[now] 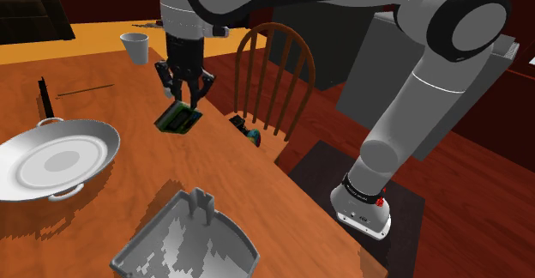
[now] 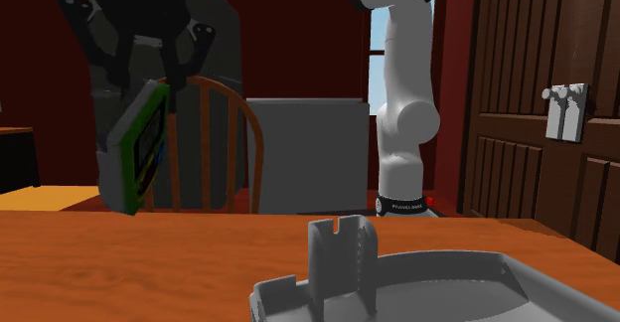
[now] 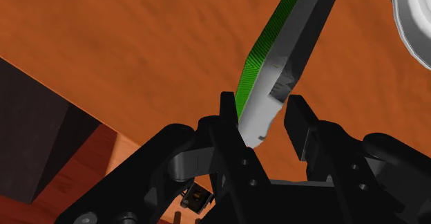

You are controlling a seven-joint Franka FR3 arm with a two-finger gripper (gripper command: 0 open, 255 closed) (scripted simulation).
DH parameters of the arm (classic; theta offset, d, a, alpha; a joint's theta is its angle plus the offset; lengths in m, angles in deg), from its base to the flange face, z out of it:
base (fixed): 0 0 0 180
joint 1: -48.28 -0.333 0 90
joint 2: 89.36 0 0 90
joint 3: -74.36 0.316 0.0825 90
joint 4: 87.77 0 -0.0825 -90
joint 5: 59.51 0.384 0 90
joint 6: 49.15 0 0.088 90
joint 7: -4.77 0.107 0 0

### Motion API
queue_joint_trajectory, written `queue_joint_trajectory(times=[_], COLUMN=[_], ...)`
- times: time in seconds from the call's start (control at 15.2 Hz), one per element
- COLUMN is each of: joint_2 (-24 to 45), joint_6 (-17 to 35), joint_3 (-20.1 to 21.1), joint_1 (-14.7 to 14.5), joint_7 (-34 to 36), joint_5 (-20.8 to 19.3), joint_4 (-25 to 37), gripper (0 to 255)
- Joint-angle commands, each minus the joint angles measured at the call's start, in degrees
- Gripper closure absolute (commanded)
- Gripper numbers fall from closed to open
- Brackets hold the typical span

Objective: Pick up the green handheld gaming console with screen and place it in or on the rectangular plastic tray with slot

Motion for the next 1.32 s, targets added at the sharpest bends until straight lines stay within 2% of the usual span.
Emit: queue_joint_trajectory(times=[0.0,0.79,1.25], joint_2=[0.1,1.4,-6.2], joint_6=[-1.8,-11.1,-12.0], joint_3=[-0.1,0.2,1.9], joint_1=[0.1,-0.2,-2.2], joint_7=[0.0,1.3,4.9], joint_5=[-0.1,-1.2,4.0], joint_4=[1.8,12.2,8.0], gripper=[255,255,255])
